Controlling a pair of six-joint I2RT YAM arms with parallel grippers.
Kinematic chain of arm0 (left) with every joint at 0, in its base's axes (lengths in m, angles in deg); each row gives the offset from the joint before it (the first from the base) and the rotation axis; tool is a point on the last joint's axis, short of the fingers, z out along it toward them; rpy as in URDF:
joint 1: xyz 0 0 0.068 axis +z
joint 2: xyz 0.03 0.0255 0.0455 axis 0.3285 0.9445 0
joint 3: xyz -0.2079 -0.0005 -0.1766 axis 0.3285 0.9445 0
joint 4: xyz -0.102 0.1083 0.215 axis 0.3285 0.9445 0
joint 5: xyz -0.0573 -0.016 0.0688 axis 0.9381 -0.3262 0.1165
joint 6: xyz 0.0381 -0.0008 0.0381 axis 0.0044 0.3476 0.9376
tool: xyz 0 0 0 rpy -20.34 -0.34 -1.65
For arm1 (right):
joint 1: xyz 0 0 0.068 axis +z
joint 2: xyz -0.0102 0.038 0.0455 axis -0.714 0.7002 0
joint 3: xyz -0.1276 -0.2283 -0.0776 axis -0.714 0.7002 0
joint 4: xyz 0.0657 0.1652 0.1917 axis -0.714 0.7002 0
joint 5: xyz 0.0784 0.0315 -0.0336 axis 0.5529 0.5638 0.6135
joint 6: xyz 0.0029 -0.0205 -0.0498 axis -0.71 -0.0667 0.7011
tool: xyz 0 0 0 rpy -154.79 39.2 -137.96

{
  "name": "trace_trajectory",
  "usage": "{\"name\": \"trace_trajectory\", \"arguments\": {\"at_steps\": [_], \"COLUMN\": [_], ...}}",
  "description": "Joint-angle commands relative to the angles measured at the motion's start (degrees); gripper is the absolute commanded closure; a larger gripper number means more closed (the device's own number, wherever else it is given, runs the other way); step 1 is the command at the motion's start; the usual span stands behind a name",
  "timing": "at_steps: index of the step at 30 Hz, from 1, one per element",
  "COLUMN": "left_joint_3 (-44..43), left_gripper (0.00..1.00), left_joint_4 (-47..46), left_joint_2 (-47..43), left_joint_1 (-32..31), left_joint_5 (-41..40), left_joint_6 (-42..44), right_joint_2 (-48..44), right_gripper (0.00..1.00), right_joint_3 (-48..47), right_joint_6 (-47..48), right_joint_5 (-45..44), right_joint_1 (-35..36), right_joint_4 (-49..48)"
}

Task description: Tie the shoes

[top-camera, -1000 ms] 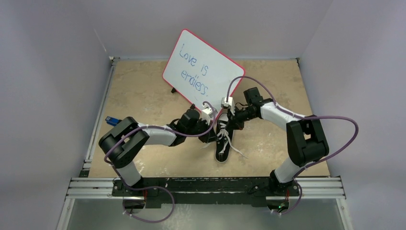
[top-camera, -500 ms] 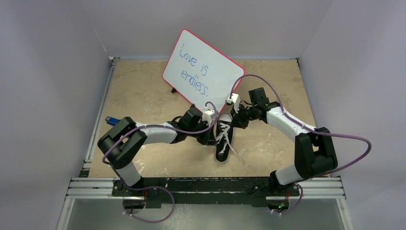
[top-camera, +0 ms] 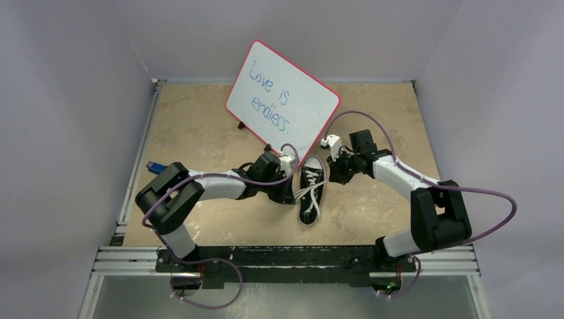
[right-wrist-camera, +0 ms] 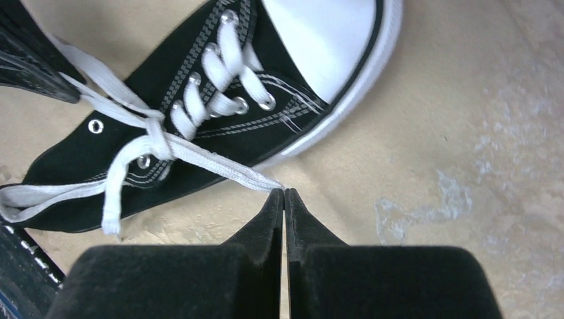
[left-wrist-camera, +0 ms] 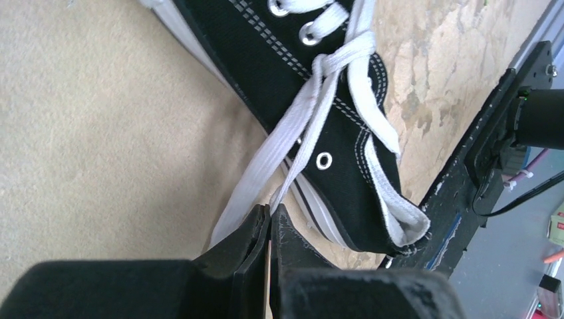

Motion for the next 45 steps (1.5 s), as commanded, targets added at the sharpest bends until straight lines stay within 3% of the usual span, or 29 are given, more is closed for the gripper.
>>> {"name": "trace_trajectory", "arguments": {"at_steps": [1,11,15,18,20,23,25,27,29,34,39,45], "left_joint_3": [3.45,8.36,9.61,8.06,5.84,3.72,3.11,3.27,3.41,2.98,2.26,1.29], "left_gripper": [1.0,1.0,1.0,1.0,1.0,1.0,1.0,1.0,1.0,1.0,1.0,1.0], "left_joint_4": [2.4,3.6,0.21,-2.92,-2.75,-3.39,-3.39,-3.5,-3.01,-0.66,0.16,0.1], "left_joint_2": [-2.13,-7.51,-8.51,-7.38,-5.37,-2.67,-1.91,-2.19,-2.58,-2.77,-2.45,-1.94], "left_joint_1": [0.14,0.14,0.06,0.05,0.06,0.06,0.06,0.06,0.06,0.06,0.2,0.14], "left_joint_5": [-2.0,-5.97,-5.12,-4.72,-4.34,-3.36,-3.32,-3.41,-3.28,-2.49,-2.2,-1.95], "left_joint_6": [-1.53,-3.37,-4.94,-5.43,-4.96,-4.57,-4.07,-3.75,-3.28,-1.35,-0.66,-0.69], "right_joint_2": [-2.74,-4.21,-5.09,-4.14,-3.86,-7.69,-10.35,-11.11,-9.79,-0.96,1.62,8.58], "right_gripper": [1.0,1.0,1.0,0.97,1.0,1.0,1.0,0.82,0.7,0.65,0.5,0.46], "right_joint_3": [1.79,3.79,3.12,-3.45,-7.06,-5.09,-2.36,-0.9,-1.55,-3.23,2.52,3.66], "right_joint_6": [-3.37,-6.13,-2.41,-6.96,-13.49,-23.19,-32.42,-37.83,-39.33,-45.97,-52.1,-57.34], "right_joint_5": [-5.94,-6.31,-2.01,0.85,3.01,10.18,9.94,11.68,12.31,19.8,26.4,28.97], "right_joint_1": [-4.0,-7.2,-7.33,-7.18,-6.74,-6.64,-6.6,-6.59,-6.53,-6.51,-6.01,-6.0], "right_joint_4": [-5.0,-9.48,-9.5,-3.72,0.98,0.78,-1.48,-2.95,-1.94,0.8,-12.71,-22.63]}}
